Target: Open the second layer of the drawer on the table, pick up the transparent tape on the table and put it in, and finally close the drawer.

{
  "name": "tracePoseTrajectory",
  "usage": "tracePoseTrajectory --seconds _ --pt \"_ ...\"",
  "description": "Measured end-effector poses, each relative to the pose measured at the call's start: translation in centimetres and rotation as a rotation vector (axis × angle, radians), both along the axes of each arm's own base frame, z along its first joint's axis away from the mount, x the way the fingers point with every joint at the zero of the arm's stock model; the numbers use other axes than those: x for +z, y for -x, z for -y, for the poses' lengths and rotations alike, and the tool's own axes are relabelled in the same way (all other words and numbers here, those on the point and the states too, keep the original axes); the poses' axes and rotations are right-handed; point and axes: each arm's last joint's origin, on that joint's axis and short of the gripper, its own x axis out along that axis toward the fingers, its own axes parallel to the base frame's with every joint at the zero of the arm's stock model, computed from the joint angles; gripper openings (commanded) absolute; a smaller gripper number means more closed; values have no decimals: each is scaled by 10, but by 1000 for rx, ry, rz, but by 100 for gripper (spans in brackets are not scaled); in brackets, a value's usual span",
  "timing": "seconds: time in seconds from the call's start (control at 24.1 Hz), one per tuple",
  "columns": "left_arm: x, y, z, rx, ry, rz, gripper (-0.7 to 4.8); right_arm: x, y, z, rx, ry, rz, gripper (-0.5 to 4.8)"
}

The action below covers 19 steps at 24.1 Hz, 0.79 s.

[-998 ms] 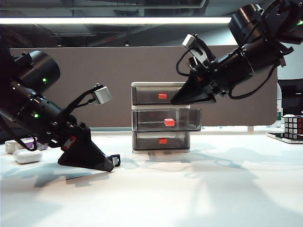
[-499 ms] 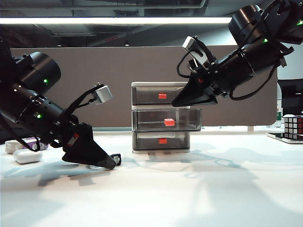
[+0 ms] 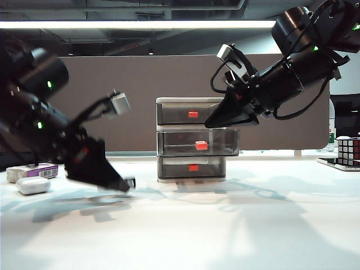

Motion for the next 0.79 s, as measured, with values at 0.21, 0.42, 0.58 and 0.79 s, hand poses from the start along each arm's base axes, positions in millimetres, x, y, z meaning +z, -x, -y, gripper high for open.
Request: tracePoseTrajectory --seconds 0.21,0.42,0.58,0.79 --pt "58 15 -3 -1 81 174 -2 0 0 0 0 0 0 -5" --pt "79 17 5 -12 169 230 -3 0 0 0 1 0 0 -5" --pt "91 21 28 -70 191 260 -3 0 0 0 1 -1 0 -5" --pt "100 4 48 -82 195 290 -2 0 0 0 2 -1 0 -5"
